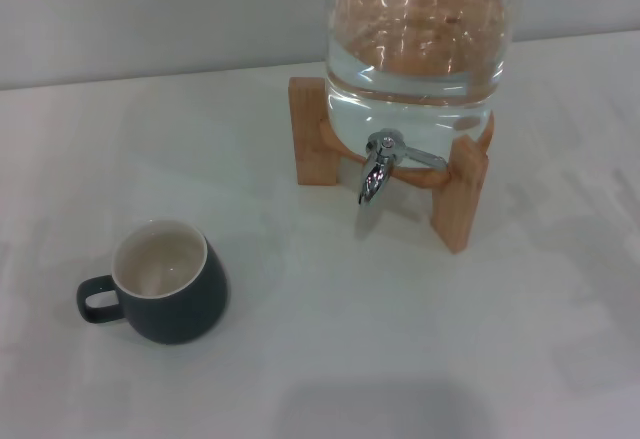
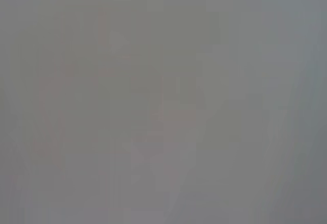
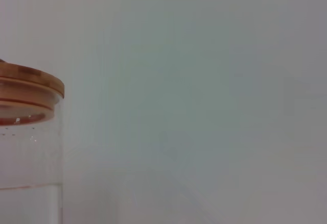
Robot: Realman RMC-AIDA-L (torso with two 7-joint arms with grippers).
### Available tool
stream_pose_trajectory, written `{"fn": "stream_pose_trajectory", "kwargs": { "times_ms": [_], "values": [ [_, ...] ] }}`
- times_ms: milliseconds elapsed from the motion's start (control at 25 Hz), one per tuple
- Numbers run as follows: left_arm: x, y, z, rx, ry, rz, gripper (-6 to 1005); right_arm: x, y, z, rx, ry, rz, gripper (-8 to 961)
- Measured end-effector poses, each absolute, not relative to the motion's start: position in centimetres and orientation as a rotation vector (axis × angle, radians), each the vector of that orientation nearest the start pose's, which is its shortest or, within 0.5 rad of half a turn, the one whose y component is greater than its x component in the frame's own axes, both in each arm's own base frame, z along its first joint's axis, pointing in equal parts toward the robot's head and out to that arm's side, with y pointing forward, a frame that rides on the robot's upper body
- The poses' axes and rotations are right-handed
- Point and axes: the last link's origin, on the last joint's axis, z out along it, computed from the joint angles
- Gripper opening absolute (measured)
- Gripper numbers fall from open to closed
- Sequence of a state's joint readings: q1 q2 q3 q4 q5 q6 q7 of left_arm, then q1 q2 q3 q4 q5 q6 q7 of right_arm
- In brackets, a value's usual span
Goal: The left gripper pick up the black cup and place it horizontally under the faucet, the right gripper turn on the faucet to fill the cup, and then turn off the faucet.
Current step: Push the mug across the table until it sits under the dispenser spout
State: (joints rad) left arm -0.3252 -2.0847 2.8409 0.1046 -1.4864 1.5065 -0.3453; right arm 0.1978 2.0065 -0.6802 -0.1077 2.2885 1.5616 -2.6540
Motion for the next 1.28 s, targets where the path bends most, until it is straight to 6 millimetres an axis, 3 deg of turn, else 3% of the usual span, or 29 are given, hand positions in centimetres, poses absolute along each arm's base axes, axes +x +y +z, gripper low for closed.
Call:
{"fn": "stream_pose_trajectory", "kwargs": {
  "times_ms": [400, 680, 960, 1280],
  "values": [
    [-34.9, 26.9, 1.5, -1.365, -0.596, -0.946, 880, 38.5, 23.9, 7.1, -1.496, 0.462, 0.852, 722],
    [-34.7, 25.9, 0.3, -1.467, -0.672, -1.016, 880, 38.8, 24.0, 8.2, -1.475, 0.438, 0.831, 722],
    [-35.0, 22.7, -1.8, -1.615, -0.734, -1.008, 880, 39.6, 23.7, 10.5, -1.427, 0.395, 0.784, 722],
    [-35.0, 19.8, -3.8, -1.732, -0.765, -0.976, 880, 40.1, 24.1, 11.6, -1.404, 0.39, 0.761, 722]
  ]
}}
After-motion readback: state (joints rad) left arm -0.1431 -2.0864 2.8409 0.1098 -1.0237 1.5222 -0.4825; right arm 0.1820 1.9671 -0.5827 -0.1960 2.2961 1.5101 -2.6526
